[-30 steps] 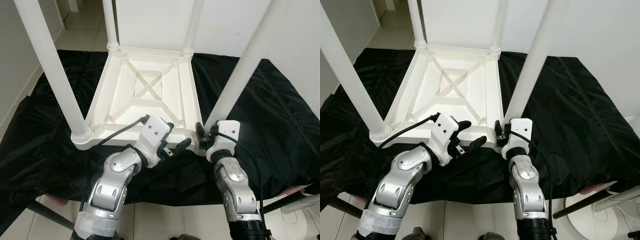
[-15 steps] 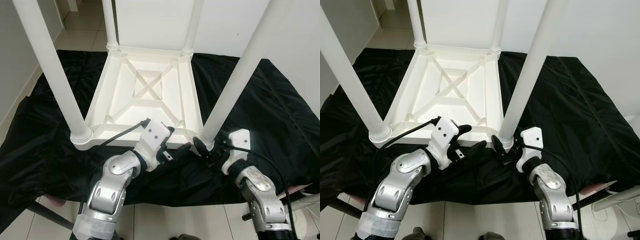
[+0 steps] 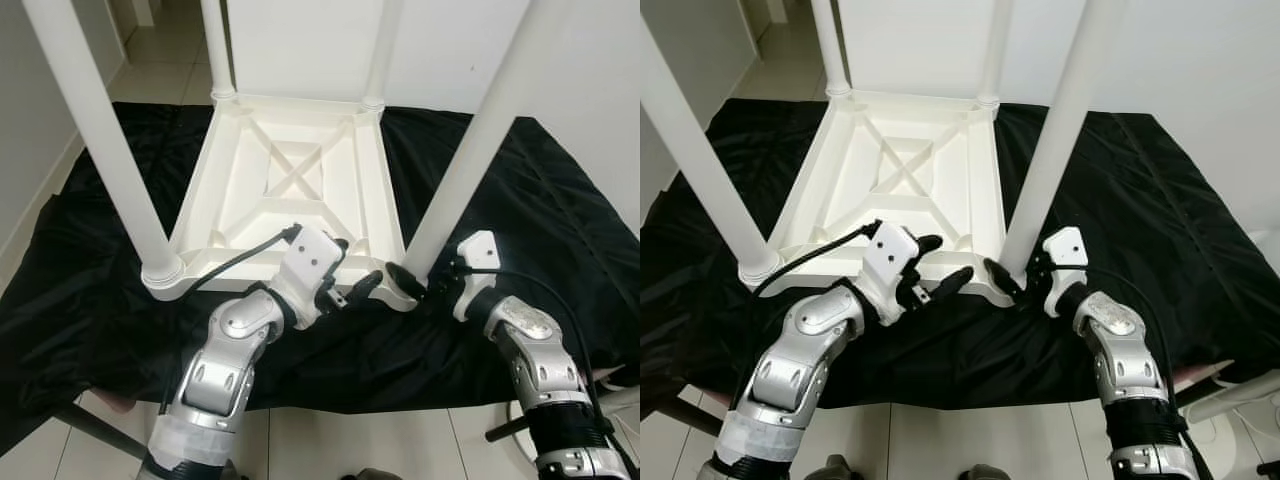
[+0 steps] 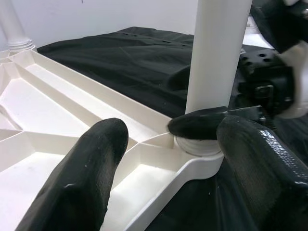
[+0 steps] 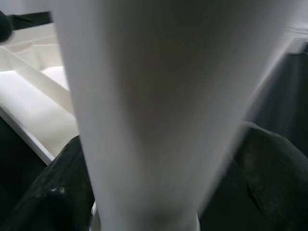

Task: Building children table

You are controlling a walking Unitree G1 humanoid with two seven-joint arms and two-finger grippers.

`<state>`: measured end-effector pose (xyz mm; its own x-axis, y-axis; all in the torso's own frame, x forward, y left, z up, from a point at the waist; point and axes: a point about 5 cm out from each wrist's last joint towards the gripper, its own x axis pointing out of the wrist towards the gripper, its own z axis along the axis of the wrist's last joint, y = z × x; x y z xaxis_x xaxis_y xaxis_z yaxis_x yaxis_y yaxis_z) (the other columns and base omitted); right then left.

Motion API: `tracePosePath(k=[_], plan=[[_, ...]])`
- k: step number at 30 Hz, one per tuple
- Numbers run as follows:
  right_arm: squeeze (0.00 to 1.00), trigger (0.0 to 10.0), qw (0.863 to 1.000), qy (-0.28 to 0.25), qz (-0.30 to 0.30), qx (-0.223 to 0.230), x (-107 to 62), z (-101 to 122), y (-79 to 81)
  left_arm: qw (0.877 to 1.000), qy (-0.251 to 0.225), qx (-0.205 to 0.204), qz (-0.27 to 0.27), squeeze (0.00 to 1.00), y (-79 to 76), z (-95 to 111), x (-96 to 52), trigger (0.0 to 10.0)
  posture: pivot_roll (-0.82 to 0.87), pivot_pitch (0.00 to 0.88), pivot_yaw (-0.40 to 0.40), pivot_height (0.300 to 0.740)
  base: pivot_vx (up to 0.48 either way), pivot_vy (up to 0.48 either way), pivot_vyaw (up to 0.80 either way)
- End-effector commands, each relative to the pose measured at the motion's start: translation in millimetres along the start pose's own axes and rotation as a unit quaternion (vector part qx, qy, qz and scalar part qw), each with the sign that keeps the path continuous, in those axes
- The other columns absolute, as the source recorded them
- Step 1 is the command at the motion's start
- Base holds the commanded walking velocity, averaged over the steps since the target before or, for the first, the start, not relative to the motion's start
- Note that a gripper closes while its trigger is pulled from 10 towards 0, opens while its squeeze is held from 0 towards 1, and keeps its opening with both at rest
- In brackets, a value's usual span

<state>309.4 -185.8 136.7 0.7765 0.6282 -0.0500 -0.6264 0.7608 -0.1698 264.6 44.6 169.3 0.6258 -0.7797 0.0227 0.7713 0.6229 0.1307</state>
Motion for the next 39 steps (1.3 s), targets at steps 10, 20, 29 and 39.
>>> tracePosePath(k=[10,20,29,39], plan=[[0.00,0.0,0.999,0.018,0.036,0.019,-3.7,-18,4.0,1.000,-0.002,-0.001,0.025,0.00,0.4,-2,2.9,10.0,-0.05,0.000,-0.039,0.740,0.000,0.000,0.00],[0.00,10.0,0.999,-0.007,-0.021,0.045,-13.5,-19,11.5,0.999,-0.003,-0.001,0.033,0.00,4.0,-1,2.1,10.0,-0.05,0.000,-0.053,0.740,0.000,0.000,0.00],[0.00,10.0,0.973,0.018,-0.224,0.063,-13.4,-18,24.7,0.999,-0.002,0.000,0.037,0.00,4.2,-3,1.2,10.0,-0.07,0.023,-0.058,0.740,0.000,0.000,0.00],[0.00,10.0,0.924,0.037,-0.366,0.102,-6.8,-20,59.6,0.998,-0.001,-0.010,0.059,0.00,9.3,-2,-4.5,10.0,-0.07,0.064,-0.033,0.740,0.000,0.000,0.00]])
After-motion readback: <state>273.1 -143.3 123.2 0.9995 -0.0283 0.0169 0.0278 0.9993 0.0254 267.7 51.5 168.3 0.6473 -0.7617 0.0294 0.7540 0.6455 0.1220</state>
